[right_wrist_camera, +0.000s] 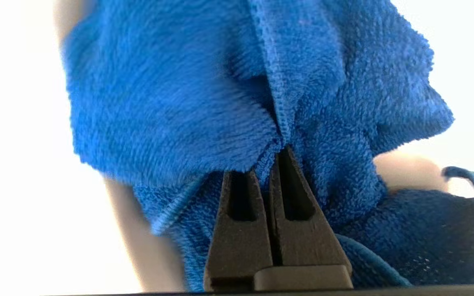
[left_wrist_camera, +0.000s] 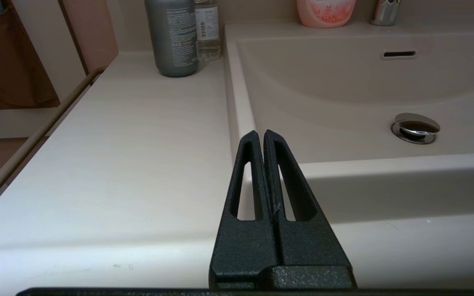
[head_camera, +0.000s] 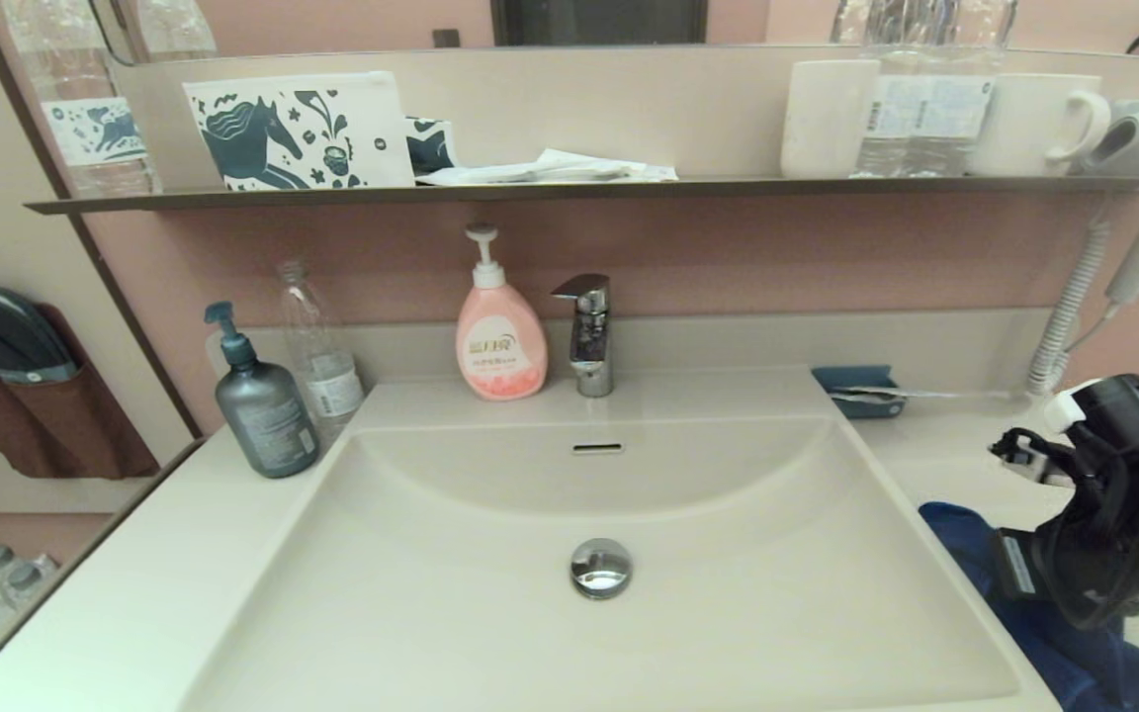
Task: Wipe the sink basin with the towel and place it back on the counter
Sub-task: Wipe the sink
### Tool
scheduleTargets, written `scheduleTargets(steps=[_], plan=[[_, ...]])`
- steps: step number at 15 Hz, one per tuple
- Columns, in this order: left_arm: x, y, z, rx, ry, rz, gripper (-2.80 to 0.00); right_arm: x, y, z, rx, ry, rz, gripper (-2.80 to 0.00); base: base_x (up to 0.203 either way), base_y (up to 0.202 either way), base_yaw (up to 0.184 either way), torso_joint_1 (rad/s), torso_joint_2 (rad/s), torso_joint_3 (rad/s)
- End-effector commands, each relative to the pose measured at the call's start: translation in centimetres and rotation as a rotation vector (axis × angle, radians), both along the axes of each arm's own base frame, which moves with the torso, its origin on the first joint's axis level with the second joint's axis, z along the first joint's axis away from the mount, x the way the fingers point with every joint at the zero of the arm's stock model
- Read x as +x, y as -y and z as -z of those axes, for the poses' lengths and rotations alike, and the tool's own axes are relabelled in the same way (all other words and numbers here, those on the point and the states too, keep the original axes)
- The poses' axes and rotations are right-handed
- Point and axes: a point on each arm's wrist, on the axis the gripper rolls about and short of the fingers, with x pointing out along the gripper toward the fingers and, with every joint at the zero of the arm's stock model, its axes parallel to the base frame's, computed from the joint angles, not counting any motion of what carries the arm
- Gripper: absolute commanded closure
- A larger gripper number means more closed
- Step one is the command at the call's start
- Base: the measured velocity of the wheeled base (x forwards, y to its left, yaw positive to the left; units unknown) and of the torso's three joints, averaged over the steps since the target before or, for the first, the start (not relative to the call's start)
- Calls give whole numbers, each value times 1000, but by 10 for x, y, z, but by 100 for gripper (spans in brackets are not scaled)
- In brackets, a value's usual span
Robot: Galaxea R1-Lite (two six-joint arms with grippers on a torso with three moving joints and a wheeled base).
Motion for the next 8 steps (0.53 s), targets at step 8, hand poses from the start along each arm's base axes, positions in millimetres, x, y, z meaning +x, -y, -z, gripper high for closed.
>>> scheduleTargets(steps=[8], plan=[[0, 0, 0, 0, 0, -1, 0, -54, 1, 17, 114, -257, -143, 0, 0, 0, 0, 0, 0, 0]])
